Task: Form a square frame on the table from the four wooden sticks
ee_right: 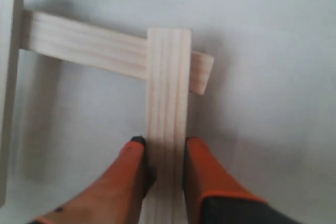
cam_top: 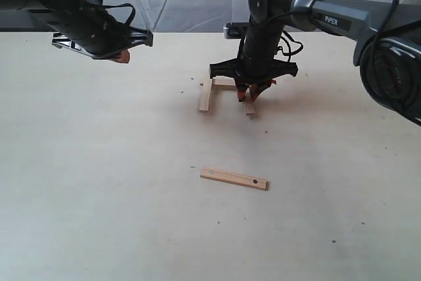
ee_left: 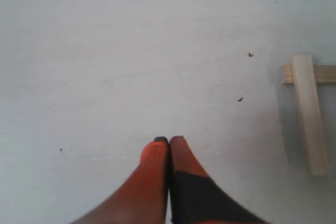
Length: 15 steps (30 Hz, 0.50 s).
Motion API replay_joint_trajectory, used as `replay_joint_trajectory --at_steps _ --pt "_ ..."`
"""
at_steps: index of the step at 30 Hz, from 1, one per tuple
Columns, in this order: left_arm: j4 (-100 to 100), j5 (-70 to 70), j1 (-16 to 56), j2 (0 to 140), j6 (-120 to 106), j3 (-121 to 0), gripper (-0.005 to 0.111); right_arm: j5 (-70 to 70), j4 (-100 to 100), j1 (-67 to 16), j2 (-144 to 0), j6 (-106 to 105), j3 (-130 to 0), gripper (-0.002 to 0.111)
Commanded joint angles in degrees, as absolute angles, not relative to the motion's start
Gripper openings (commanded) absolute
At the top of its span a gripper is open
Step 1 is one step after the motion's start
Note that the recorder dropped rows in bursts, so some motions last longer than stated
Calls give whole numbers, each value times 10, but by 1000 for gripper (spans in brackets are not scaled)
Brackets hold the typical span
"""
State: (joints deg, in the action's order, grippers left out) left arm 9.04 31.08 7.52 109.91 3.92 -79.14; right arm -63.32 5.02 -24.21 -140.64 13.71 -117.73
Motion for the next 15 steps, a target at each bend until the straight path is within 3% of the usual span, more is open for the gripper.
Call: replay_joint_trajectory --at_steps 1,15 --pt "114 296 75 1097 38 -759 0 -664 39 -247 -1375 138 -1179 0" --pt "328 257 92 1097 -128 -699 0 -700 6 -302 -1364 141 -1175 0"
